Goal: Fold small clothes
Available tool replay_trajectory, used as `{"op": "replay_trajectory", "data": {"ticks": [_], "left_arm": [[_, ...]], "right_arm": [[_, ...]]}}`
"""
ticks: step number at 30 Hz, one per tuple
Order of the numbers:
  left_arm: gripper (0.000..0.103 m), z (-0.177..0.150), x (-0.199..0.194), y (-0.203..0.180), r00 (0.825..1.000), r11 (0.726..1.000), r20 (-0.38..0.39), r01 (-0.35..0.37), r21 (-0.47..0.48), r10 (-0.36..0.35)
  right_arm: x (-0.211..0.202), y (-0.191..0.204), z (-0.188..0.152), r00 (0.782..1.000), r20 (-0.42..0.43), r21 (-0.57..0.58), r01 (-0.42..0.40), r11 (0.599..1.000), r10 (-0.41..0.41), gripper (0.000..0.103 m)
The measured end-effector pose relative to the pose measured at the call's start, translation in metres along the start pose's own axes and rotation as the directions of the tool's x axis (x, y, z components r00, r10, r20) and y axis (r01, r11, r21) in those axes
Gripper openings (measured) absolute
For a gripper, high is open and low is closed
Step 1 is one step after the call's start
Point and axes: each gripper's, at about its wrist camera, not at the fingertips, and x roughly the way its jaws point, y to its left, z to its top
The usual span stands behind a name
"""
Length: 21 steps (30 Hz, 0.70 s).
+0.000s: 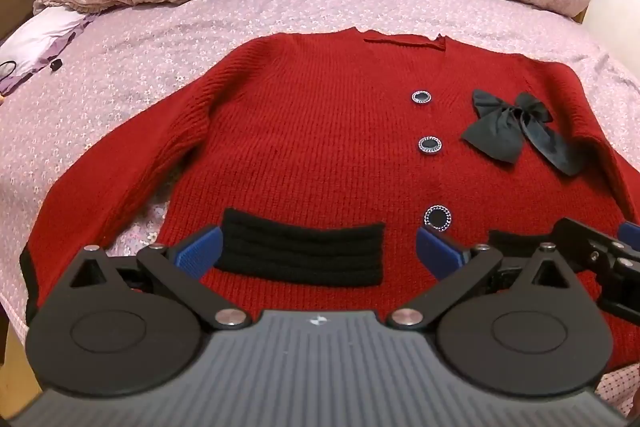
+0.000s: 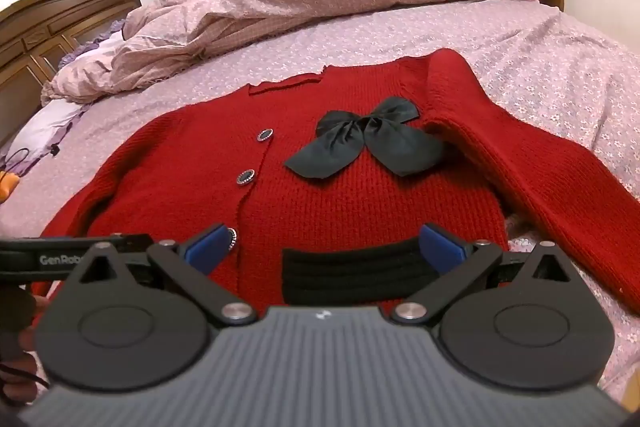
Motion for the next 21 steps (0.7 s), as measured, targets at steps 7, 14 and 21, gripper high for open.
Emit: {"op": "replay_trajectory", "data": {"ticks": [7, 14, 21], "left_arm": [[0.103, 0.0000, 0.0001, 0.0007, 1.000, 1.000, 0.001, -0.002, 0.000, 0.002], [0.103, -0.0001, -0.0002, 0.0009, 1.000, 1.000, 0.002, -0.003, 0.001, 0.003], [0.103, -0.0007, -0.0001, 0.0010, 1.000, 1.000, 0.002, -0.003, 0.002, 0.003]], "right_arm": [[0.0002, -0.0001, 0.0007, 1.000, -0.002, -0.001, 0.000, 1.000, 0.000, 0.103], [-0.0001, -0.0003, 0.0004, 1.000, -0.004, 0.000, 0.000, 1.000, 0.000, 0.103], [0.0000, -0.0004, 0.0007, 1.000, -0.005, 0.000, 0.001, 1.000, -0.001, 0.103]]}}
